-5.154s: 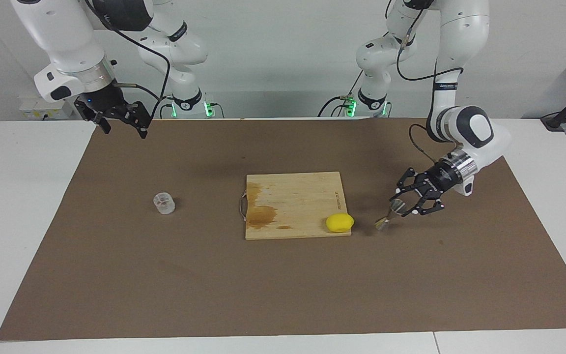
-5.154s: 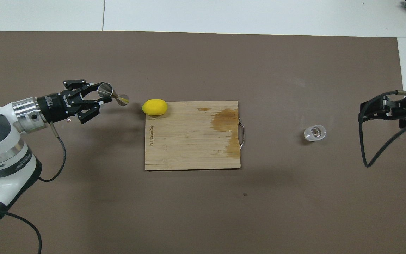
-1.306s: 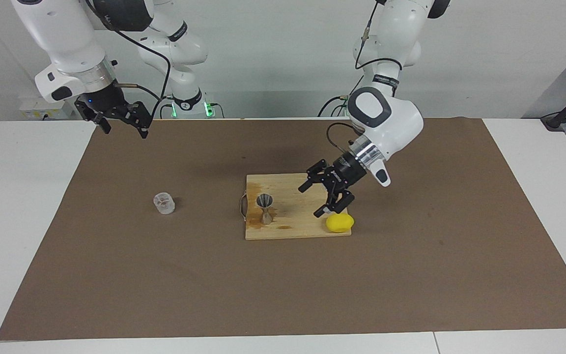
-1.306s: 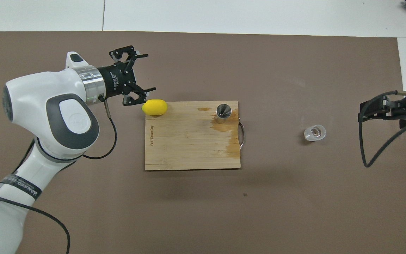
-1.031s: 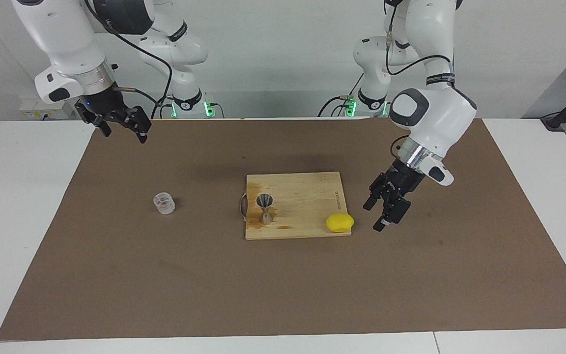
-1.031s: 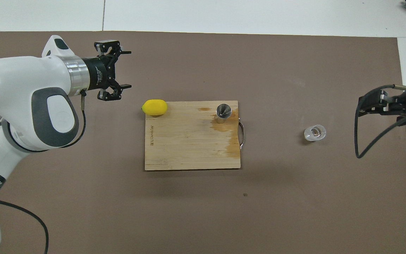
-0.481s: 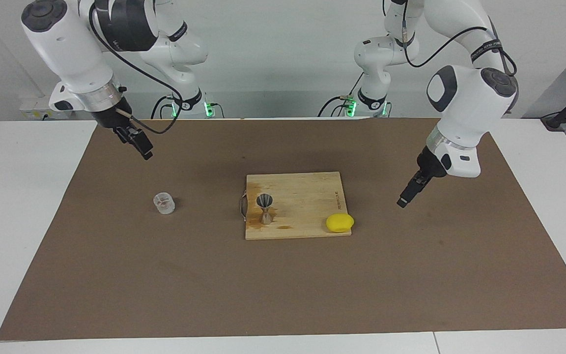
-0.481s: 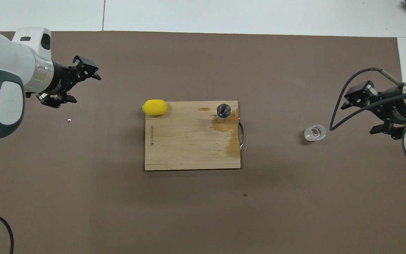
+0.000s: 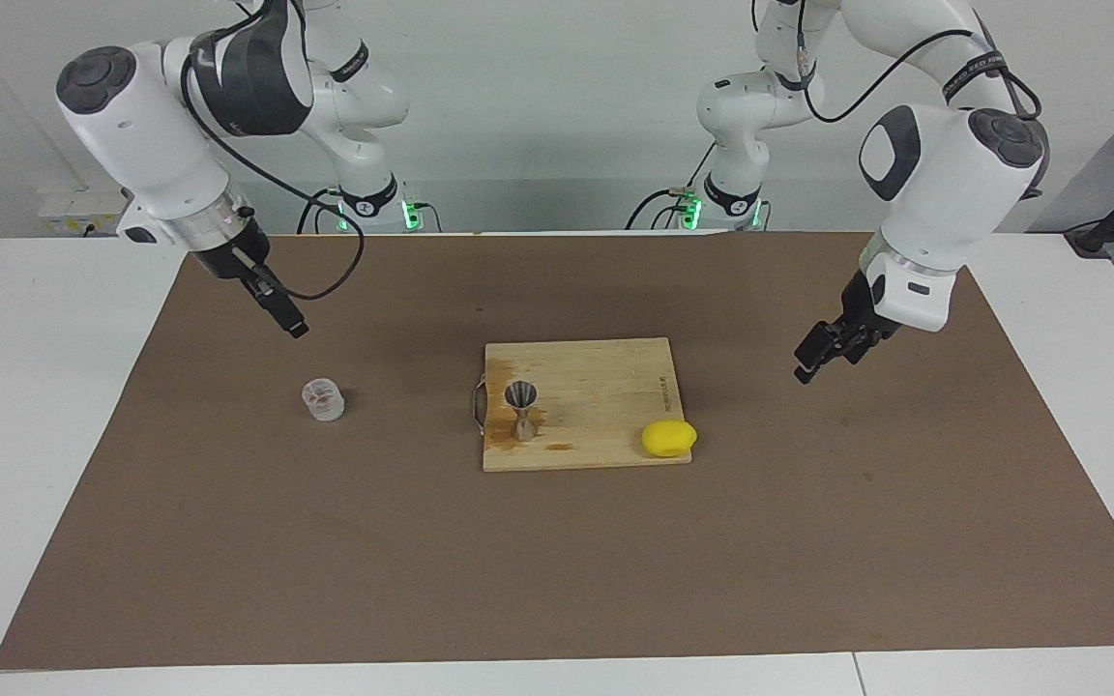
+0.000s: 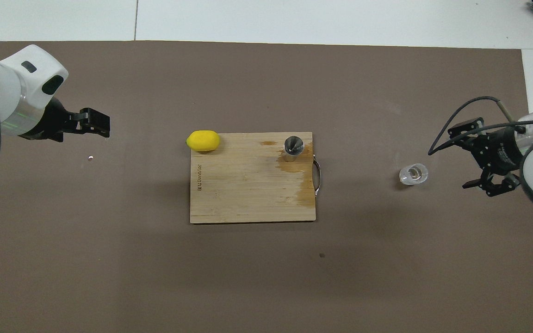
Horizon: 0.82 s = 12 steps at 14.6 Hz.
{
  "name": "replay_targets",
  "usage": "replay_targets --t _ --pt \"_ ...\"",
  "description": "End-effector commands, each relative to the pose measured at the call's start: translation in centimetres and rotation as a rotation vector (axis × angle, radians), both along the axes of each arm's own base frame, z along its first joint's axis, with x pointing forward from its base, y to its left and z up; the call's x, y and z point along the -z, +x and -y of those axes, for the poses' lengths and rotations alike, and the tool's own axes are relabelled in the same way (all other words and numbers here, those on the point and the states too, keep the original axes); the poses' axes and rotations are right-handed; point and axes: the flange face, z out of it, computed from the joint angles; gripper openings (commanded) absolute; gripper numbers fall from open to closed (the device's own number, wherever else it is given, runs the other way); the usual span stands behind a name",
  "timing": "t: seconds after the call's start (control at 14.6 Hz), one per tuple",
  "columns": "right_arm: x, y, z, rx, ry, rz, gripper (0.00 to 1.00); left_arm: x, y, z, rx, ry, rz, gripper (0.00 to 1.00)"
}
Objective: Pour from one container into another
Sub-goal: 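Lower the open right gripper around the small clear glass cup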
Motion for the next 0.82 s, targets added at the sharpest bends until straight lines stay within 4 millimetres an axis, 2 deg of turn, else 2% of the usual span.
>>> replay_targets --t 0.0,0.14,0.21,0.34,0.48,0.62,0.76 --pt "3.5 0.1 1.3 0.065 0.045 -0.036 1.00 -2.7 -2.7 -0.9 0.052 0.049 -0.053 1.00" --pt "6.6 -0.6 3.8 0.156 0.103 -0.038 1.00 -4.0 -4.1 -1.3 0.046 0.061 -0.083 1.00" --pt "7.6 -0.9 4.2 0.182 0.127 -0.037 1.00 -4.3 -4.6 -1.5 0.046 0.065 -0.101 1.00" --pt "8.8 -0.8 4.6 0.199 0.135 -0.048 1.00 -4.9 -4.8 -2.8 0.030 0.050 -0.094 1.00" --pt "10.4 -0.6 6.1 0.262 0.176 -0.063 1.00 -5.4 -4.6 -3.6 0.016 0.044 -0.078 1.00" --pt "11.9 -0.5 6.9 0.303 0.207 -0.081 1.00 -7.1 -4.5 -3.5 0.018 0.040 -0.052 1.00" --pt "12.8 -0.2 7.2 0.316 0.205 -0.074 1.00 -6.9 -4.5 -3.3 0.017 0.038 -0.046 1.00"
